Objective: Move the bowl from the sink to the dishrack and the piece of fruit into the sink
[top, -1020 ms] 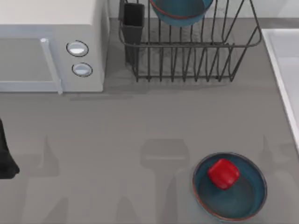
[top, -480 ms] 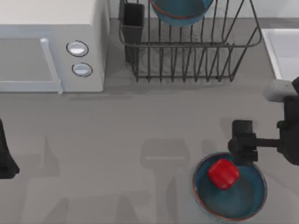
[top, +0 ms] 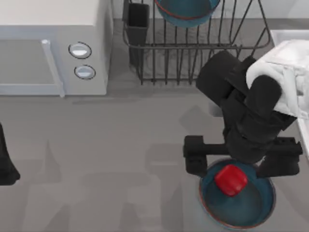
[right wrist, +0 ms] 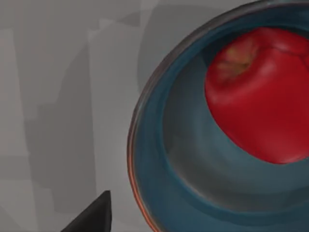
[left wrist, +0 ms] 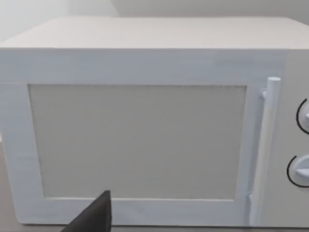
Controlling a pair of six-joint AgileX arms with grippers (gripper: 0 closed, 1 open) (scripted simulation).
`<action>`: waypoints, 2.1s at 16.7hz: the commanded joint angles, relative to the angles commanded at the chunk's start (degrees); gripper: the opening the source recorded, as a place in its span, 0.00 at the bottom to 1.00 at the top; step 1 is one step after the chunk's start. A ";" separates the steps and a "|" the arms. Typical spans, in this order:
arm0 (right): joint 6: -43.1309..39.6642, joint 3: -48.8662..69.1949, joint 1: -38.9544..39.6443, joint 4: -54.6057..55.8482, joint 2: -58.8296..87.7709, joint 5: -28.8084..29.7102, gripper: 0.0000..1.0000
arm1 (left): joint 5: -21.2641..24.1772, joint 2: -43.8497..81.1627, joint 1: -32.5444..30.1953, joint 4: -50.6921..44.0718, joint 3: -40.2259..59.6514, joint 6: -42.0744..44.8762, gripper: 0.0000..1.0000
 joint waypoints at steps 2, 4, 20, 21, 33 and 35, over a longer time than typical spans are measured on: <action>0.70 2.66 0.09 -2.26 3.33 0.05 1.00 | 0.00 0.00 0.00 0.00 0.00 0.00 1.00; 0.88 3.47 0.08 -2.97 4.39 0.06 1.00 | 0.00 0.00 0.00 0.00 0.00 0.00 1.00; 1.12 -7.57 0.21 14.91 11.22 0.08 1.00 | 0.00 0.00 0.00 0.00 0.00 0.00 1.00; 1.12 -7.57 0.21 14.91 11.22 0.08 1.00 | 0.00 0.00 0.00 0.00 0.00 0.00 1.00; 1.12 -7.57 0.21 14.91 11.22 0.08 0.17 | 0.00 0.00 0.00 0.00 0.00 0.00 1.00; 1.12 -7.57 0.21 14.91 11.22 0.08 0.02 | 0.00 0.00 0.00 0.00 0.00 0.00 1.00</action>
